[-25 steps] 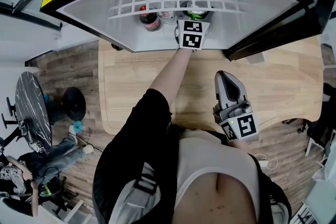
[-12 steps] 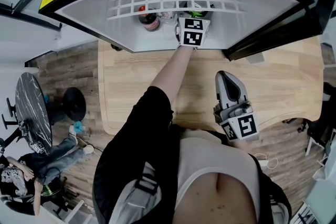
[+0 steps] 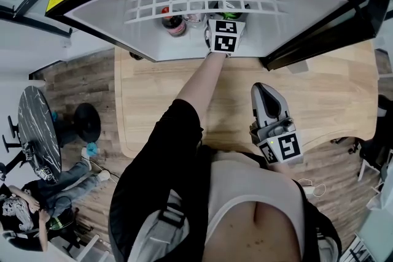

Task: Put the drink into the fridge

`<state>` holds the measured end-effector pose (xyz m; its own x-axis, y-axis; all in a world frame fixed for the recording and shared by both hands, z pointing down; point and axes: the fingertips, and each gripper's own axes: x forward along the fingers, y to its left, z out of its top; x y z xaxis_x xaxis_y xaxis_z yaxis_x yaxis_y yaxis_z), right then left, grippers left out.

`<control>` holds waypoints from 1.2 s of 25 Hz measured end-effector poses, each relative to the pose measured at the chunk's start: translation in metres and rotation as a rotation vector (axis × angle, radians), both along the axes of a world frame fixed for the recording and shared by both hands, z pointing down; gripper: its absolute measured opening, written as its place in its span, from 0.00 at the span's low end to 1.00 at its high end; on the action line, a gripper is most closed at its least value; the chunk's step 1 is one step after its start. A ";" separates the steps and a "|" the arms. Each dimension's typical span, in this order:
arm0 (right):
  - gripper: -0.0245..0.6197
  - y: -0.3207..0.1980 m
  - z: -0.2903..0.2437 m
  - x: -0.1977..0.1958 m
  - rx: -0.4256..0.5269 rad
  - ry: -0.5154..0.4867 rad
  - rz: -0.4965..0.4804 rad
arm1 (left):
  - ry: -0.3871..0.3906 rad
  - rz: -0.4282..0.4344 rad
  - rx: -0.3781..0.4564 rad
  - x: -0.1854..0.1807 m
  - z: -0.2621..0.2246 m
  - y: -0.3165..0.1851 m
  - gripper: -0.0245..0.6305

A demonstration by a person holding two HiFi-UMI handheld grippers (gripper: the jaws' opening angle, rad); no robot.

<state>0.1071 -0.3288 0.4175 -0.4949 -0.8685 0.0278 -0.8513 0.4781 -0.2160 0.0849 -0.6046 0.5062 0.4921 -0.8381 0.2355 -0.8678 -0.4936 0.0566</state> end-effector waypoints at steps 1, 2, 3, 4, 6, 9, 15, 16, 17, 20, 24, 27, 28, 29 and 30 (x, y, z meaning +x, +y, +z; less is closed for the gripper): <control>0.08 0.000 0.000 0.000 0.000 0.000 0.000 | -0.001 0.000 -0.001 0.000 0.000 0.000 0.57; 0.08 0.000 0.000 0.000 0.000 0.000 0.001 | -0.001 0.000 -0.001 0.000 0.001 0.000 0.57; 0.08 0.000 0.000 0.000 0.001 0.000 0.001 | 0.000 0.000 -0.001 0.000 0.000 0.000 0.57; 0.08 0.000 -0.001 0.000 0.001 -0.001 0.001 | 0.000 0.000 -0.001 0.000 0.000 0.000 0.57; 0.08 0.000 -0.001 0.000 0.002 -0.002 0.002 | 0.001 -0.001 -0.001 0.000 0.000 0.000 0.57; 0.08 0.000 -0.001 0.001 0.002 -0.003 0.004 | 0.002 -0.005 -0.005 -0.001 0.001 0.001 0.57; 0.08 0.001 -0.003 -0.002 0.005 -0.004 0.002 | 0.002 -0.028 -0.027 -0.003 0.003 0.002 0.57; 0.08 0.001 -0.003 -0.002 0.006 -0.004 0.002 | 0.003 -0.029 -0.032 -0.004 0.004 0.002 0.57; 0.08 0.002 -0.003 -0.002 0.007 -0.004 0.002 | 0.003 -0.029 -0.036 -0.004 0.004 0.003 0.57; 0.08 0.003 -0.004 -0.002 0.009 -0.006 0.004 | 0.001 -0.033 -0.044 -0.004 0.004 0.004 0.57; 0.08 0.004 -0.004 -0.001 0.010 -0.008 0.008 | 0.009 -0.027 -0.041 -0.004 0.007 0.005 0.57; 0.08 0.004 -0.004 0.000 0.005 -0.013 0.012 | 0.012 -0.029 -0.045 -0.004 0.009 0.006 0.57; 0.08 0.005 -0.003 0.000 0.004 -0.015 0.013 | 0.012 -0.029 -0.049 -0.004 0.009 0.007 0.57; 0.08 0.004 -0.003 0.000 0.004 -0.017 0.013 | 0.009 -0.029 -0.052 -0.004 0.009 0.007 0.57; 0.08 0.004 -0.003 0.000 0.004 -0.018 0.014 | 0.004 -0.028 -0.055 -0.004 0.009 0.008 0.57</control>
